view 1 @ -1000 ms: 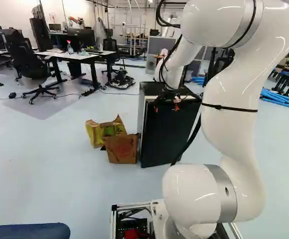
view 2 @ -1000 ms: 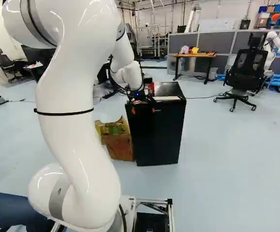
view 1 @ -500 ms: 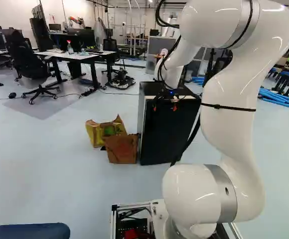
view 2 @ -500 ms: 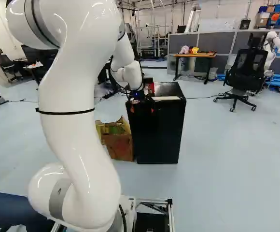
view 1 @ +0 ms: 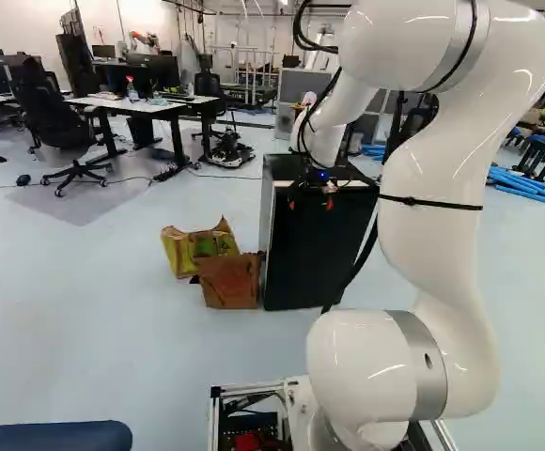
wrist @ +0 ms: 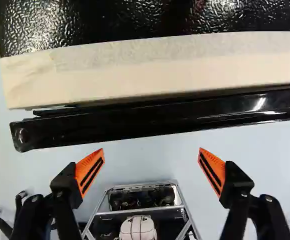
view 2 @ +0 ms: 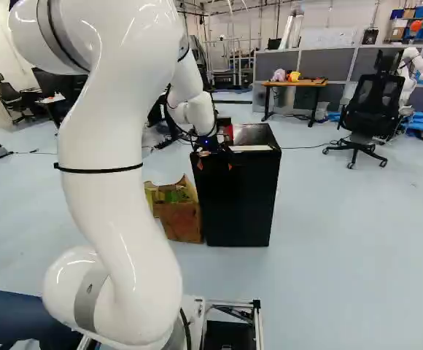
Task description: Grab a drink from the fridge
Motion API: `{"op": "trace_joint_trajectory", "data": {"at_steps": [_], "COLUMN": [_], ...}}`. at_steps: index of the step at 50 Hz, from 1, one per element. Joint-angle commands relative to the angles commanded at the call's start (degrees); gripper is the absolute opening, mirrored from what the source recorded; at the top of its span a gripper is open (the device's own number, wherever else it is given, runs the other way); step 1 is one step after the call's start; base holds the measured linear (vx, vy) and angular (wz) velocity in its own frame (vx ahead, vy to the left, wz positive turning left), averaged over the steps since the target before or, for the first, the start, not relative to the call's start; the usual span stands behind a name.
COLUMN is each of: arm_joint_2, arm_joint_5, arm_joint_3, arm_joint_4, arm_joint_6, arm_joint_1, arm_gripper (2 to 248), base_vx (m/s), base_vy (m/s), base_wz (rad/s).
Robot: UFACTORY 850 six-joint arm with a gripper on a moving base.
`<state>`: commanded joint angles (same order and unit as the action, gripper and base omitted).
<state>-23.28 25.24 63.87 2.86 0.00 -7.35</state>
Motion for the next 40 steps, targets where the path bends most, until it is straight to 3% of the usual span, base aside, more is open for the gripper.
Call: {"op": "trace_joint_trajectory", "data": {"at_steps": [40], "arm_joint_2": [0.0], "arm_joint_5": [-3.4], "arm_joint_3": [0.0], "arm_joint_4": [0.0], "arm_joint_6": [0.0], "arm_joint_1": [0.0], "arm_gripper": [247], "base_vx": [0.000], "base_vy": [0.000], "base_wz": [0.000]}}
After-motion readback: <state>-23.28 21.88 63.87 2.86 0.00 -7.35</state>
